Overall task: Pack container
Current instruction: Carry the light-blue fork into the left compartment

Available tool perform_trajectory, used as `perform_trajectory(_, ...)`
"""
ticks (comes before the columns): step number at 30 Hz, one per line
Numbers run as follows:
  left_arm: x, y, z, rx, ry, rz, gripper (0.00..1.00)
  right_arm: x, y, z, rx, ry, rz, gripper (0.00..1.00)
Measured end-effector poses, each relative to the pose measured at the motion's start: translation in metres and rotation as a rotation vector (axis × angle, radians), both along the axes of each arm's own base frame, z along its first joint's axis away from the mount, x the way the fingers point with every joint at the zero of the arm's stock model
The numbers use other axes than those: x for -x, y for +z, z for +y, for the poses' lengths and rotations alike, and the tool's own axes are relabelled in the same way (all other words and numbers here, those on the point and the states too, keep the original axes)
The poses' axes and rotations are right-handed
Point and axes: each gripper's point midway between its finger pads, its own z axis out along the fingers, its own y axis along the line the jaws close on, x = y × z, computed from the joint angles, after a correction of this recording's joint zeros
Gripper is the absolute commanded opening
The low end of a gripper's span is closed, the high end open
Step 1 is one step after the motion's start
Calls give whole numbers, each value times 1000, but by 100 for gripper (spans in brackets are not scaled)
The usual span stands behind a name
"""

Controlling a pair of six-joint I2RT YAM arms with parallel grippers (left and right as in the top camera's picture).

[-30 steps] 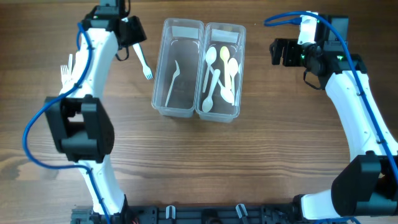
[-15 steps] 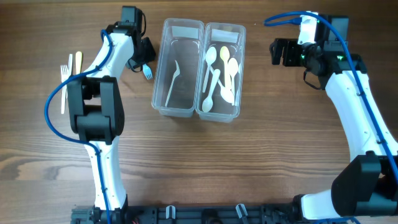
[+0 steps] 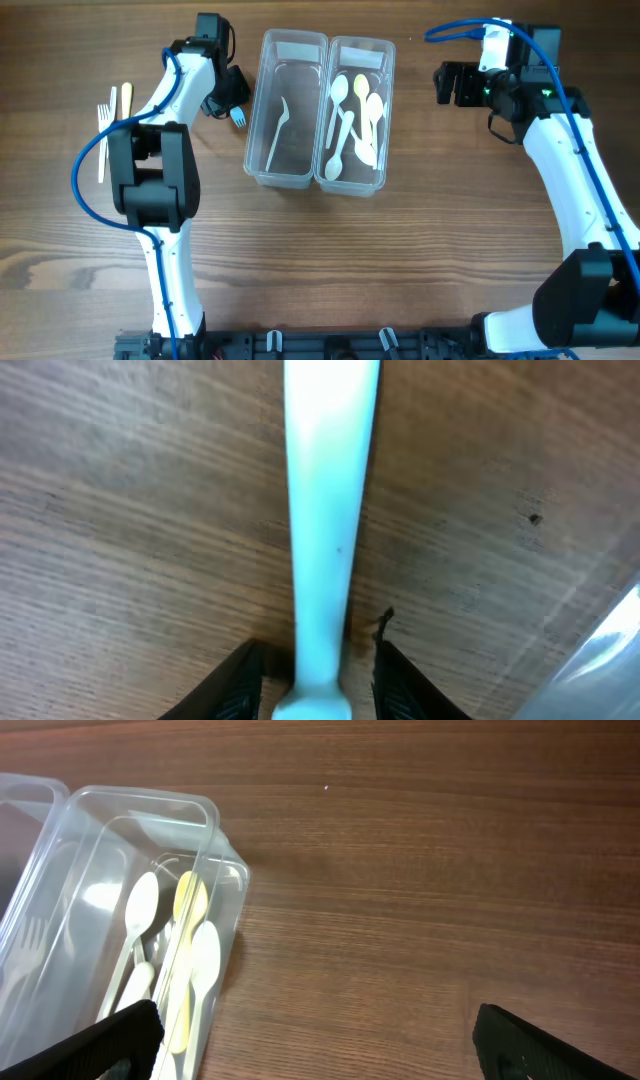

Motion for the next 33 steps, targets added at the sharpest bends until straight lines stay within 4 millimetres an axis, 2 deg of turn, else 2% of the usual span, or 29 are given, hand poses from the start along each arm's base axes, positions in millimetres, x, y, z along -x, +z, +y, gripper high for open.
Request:
perform_trajectory(2,-3,-1,1,-8,2,-12,36,0,0,0,0,0,0,100)
perform_trajectory(3,-6,-1,2,-11,3,-21,23,0,0,0,0,0,0,100)
perform_trajectory(4,-7,-1,2,-13,3,-29,5,0,0,0,0,0,0,100)
perform_trajectory(13,-7,-1,4,-21,6,-25,4,0,0,0,0,0,0,100)
perform_trajectory(16,-3,5,8,-47,-7,-20,4,0,0,0,0,0,0,100)
perform_trajectory(18,-6,29,10,-62,-9,-64,4,0,0,0,0,0,0,100)
perform_trajectory(21,-12,91,11,-60,-3,-190,4,0,0,0,0,0,0,100)
perform_trajectory(22,-11,134,12,-53,1,-274,4,0,0,0,0,0,0,100)
perform_trajectory(23,-8,165,11,-46,1,-334,4,0,0,0,0,0,0,100)
perform_trajectory(25,4,214,6,-35,-33,-424,4,0,0,0,0,0,0,100)
perform_trajectory(26,9,229,-1,-28,-66,-452,4,0,0,0,0,0,0,100)
perform_trajectory(27,13,242,-8,-19,-103,-476,4,0,0,0,0,0,0,100)
perform_trajectory(28,21,255,-26,1,-188,-502,4,0,0,0,0,0,0,100)
perform_trajectory(29,25,258,-37,10,-239,-505,4,0,0,0,0,0,0,100)
perform_trajectory(32,46,244,-81,14,-489,-444,4,0,0,0,0,0,0,100)
perform_trajectory(33,50,239,-90,13,-540,-431,4,0,0,0,0,0,0,100)
